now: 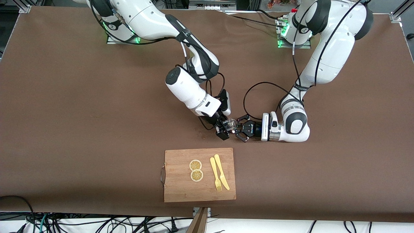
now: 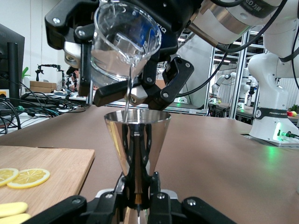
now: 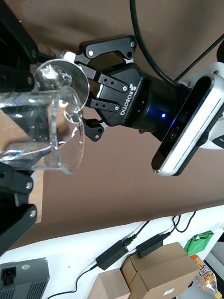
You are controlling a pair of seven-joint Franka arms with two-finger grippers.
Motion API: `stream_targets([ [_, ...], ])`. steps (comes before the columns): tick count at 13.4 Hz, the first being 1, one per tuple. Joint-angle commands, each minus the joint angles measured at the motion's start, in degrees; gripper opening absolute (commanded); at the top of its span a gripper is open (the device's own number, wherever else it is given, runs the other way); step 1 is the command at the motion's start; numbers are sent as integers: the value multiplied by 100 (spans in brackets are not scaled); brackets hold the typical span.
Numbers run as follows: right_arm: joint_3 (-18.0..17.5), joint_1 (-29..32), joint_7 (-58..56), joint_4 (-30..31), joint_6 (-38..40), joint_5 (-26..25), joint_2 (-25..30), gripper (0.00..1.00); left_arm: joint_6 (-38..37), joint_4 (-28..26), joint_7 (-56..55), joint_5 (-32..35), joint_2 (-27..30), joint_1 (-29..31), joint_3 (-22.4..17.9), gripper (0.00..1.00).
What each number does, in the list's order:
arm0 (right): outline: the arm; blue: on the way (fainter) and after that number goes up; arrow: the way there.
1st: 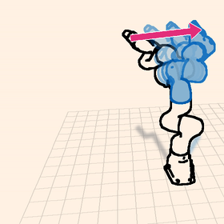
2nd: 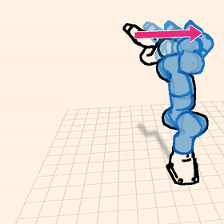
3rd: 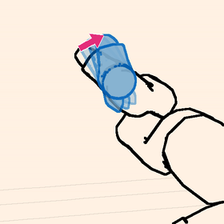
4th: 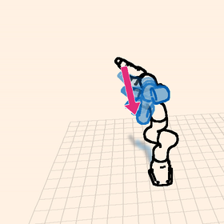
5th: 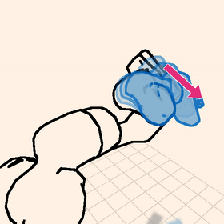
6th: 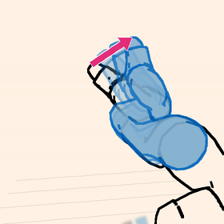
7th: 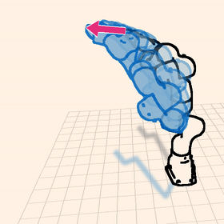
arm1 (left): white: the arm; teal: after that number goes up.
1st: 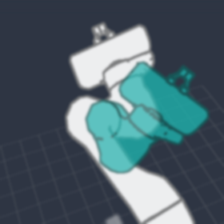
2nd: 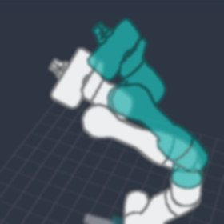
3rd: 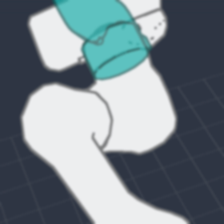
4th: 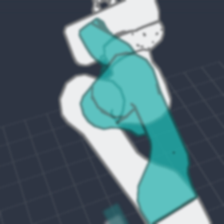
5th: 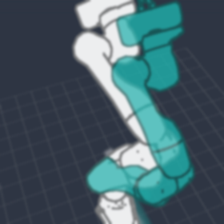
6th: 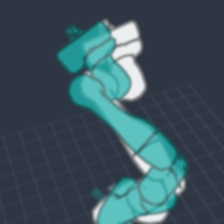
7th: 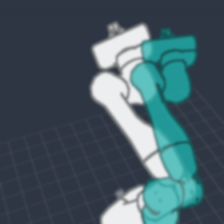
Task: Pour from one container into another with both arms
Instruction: 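Tilt the glass cup with the right gripper, pouring into the jigger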
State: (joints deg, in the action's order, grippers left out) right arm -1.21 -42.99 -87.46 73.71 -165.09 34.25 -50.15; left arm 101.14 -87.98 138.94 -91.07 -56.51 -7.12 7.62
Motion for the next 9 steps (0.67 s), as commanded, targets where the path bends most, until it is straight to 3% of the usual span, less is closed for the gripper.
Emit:
stream_targets([
  [1,25,-43,-8,64,-137,-120,23,0,134,-61,317,98,88,-44,12,0],
  [4,-2,-8,27,100,-137,29,32,0,134,-61,318,98,79,-44,3,0],
  [9,-37,1,27,135,-129,1126,67,0,116,-61,318,98,79,-44,-32,0],
])
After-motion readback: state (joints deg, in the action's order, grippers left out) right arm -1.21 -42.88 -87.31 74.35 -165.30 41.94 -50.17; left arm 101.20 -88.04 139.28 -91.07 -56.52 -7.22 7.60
